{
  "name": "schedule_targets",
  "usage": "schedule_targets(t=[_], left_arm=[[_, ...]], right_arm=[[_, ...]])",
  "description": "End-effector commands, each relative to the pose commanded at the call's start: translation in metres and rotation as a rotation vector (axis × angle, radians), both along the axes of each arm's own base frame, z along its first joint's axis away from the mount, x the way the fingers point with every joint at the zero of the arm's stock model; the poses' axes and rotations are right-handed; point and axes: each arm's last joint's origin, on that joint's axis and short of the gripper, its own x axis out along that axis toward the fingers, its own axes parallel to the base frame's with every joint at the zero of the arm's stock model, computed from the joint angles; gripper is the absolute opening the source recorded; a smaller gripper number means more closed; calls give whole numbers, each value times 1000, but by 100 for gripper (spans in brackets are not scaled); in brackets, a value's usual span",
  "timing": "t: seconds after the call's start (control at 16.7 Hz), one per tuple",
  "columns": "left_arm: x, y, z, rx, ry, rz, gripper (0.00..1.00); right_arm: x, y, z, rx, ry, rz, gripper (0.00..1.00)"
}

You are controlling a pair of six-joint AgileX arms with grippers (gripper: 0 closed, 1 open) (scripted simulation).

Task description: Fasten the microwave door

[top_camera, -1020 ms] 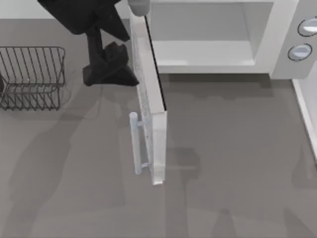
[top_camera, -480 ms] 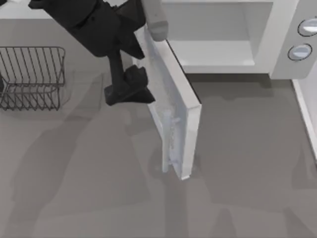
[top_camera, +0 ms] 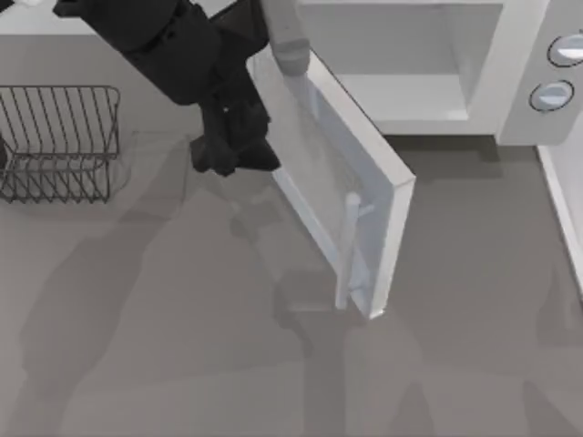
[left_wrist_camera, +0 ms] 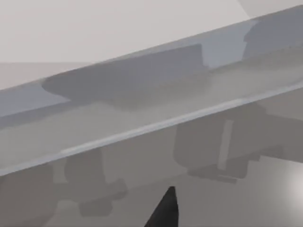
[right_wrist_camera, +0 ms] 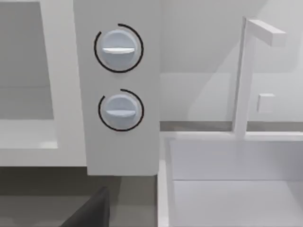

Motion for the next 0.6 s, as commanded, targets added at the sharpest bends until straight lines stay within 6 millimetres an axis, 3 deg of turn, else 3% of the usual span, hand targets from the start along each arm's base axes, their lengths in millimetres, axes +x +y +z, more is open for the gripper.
schedule_targets(t=[0.3,0.6], left_arm=[[0,0,0,0,0,0,2],[0,0,0,0,0,0,0]], right_arm=[[0,0,0,0,0,0,100],[0,0,0,0,0,0,100]])
